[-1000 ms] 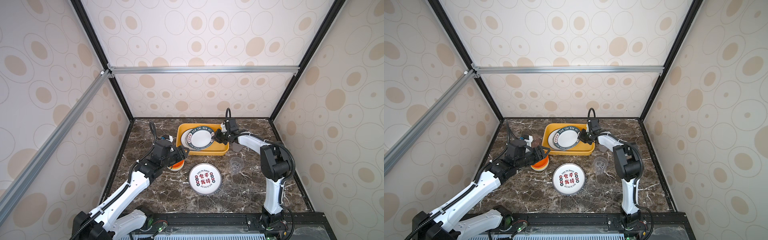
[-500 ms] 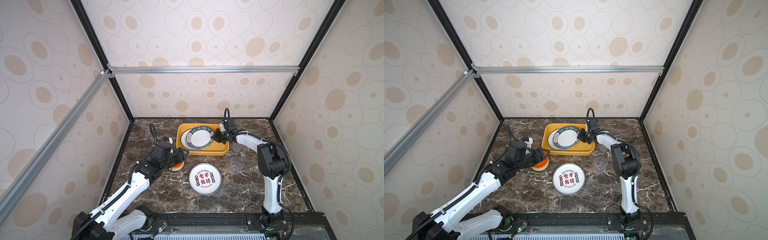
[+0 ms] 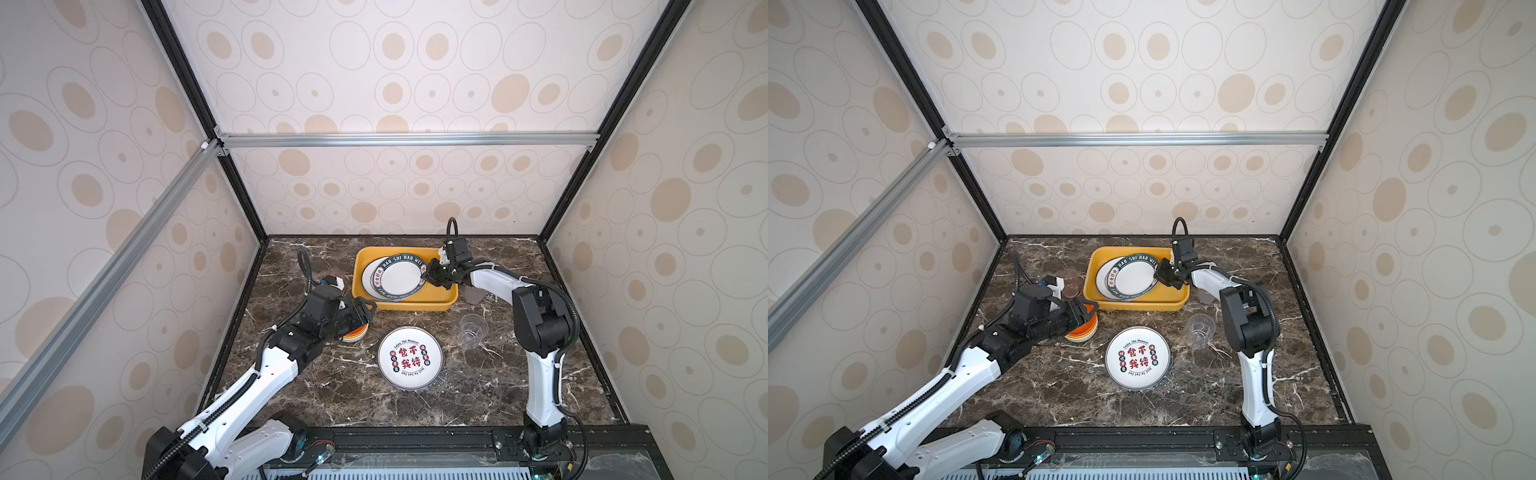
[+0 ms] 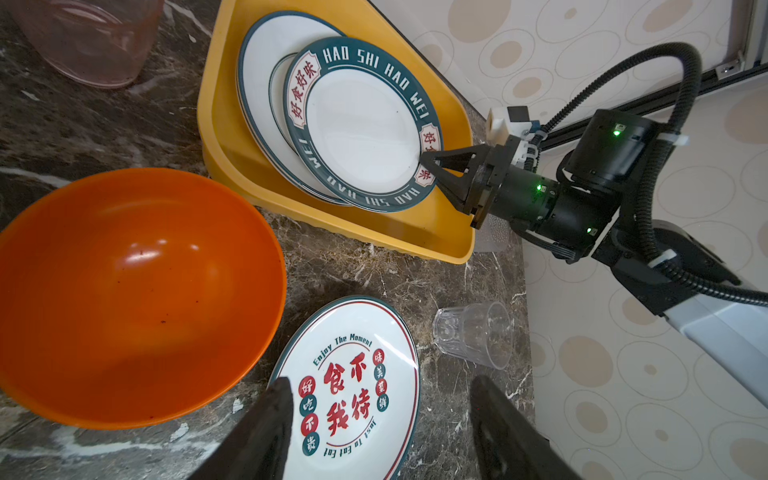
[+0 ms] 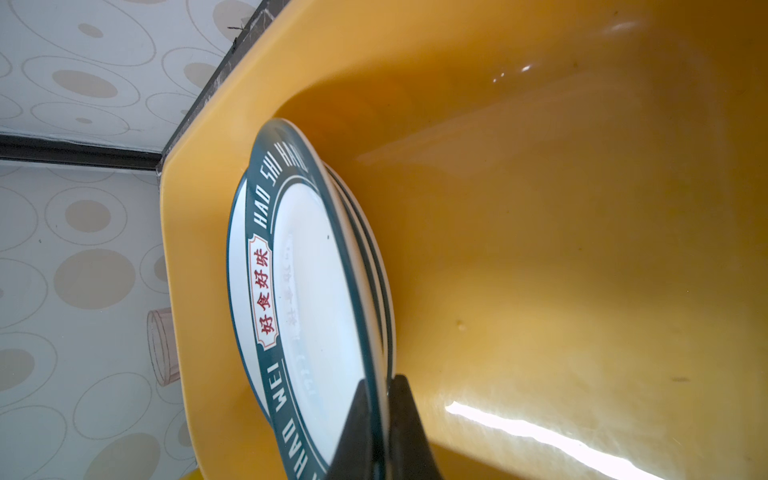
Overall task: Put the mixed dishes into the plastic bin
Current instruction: 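Lower the HAO SHI HAO WEI plate onto the stacked plates in the bin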
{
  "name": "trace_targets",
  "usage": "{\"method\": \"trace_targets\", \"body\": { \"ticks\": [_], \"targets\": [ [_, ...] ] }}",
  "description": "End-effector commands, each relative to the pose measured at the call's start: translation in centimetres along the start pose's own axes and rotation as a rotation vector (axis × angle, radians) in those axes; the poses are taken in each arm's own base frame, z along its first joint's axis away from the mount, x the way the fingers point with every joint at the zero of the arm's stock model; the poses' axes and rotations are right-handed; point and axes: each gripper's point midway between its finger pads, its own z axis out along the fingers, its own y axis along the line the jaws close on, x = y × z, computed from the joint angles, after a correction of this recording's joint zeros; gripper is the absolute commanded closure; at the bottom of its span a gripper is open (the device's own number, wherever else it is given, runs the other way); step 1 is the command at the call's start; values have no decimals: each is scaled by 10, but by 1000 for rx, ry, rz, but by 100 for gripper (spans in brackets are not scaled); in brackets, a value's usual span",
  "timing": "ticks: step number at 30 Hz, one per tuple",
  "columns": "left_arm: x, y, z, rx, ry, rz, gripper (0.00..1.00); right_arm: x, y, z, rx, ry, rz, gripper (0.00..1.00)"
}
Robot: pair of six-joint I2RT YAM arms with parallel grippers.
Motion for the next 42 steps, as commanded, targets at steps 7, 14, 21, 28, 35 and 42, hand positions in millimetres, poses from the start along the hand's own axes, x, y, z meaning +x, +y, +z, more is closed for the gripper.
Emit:
{"method": "trace_targets", "body": {
  "ticks": [7, 14, 21, 28, 35, 42],
  "targets": [
    [-1, 0, -2, 24, -11, -19, 33, -5, 11, 14, -50, -9, -3, 90],
    [0, 2, -1, 22, -9, -22, 33, -1, 4, 18, -27, -3, 5, 75],
    [2, 3, 0, 27, -4, -27, 33, 3, -3, 21, -4, 10, 7, 71],
    [4, 3, 2, 36, 3, -37, 33, 6, -5, 22, 7, 16, -1, 74],
    [5, 5, 2, 35, 4, -42, 33, 7, 2, 24, -3, 18, -21, 82],
    [5, 4, 1, 39, 2, -42, 33, 10, 5, 22, -3, 24, -29, 82]
  ]
}}
